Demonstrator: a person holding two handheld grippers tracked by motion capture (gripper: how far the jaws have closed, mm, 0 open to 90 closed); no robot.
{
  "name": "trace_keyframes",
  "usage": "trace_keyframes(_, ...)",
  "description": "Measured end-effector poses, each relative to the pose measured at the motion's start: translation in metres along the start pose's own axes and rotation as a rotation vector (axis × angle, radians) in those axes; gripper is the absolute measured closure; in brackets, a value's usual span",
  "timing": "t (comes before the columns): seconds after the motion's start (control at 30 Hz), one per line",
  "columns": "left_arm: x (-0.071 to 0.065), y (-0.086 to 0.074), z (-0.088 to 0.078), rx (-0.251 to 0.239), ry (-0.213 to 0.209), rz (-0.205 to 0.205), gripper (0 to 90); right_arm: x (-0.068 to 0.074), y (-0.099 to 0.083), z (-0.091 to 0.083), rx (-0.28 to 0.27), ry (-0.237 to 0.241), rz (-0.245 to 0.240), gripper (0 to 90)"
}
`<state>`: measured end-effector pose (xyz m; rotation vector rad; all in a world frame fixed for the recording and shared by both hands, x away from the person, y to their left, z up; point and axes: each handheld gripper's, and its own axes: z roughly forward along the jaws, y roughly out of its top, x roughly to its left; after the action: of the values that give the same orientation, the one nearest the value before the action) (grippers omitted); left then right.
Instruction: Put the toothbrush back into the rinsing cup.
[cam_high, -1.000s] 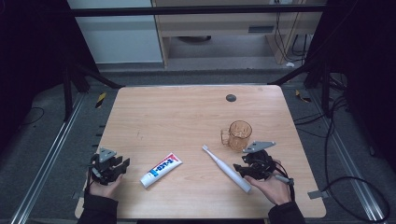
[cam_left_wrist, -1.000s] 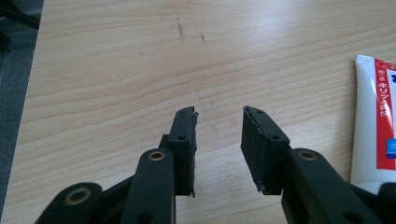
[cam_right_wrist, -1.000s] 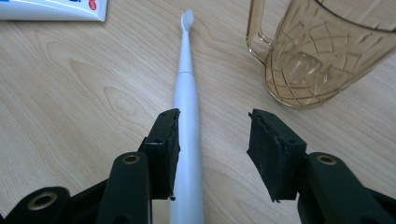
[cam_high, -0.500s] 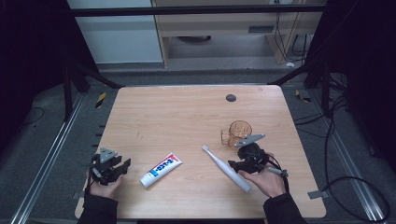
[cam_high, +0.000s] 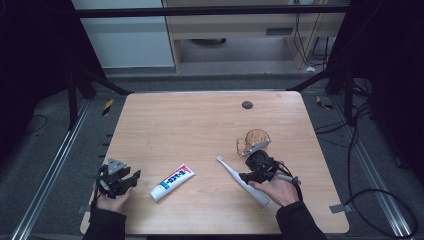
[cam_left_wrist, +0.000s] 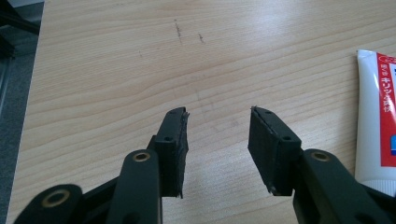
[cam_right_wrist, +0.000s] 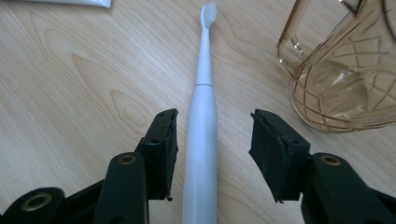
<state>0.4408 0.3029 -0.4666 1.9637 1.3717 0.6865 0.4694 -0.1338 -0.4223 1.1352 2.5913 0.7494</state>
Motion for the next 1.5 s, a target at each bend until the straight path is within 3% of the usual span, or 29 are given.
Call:
trace_keyframes(0.3,0.0,0.0,0.001,0.005,0.001,0.003,56.7,0.001,0.001,0.011,0.074,0.0,-0.018,51.4)
trace_keyframes(0.8,0.0,0.0,0.002,0.013,0.008,0.011,57.7,0.007,0.014,0.036,0.113,-0.003,-0.033,53.6)
trace_keyframes(1.5,0.0,-0.001,0.003,0.018,0.006,0.008,58.3,0.001,0.023,0.058,0.189,0.013,-0.028,57.4)
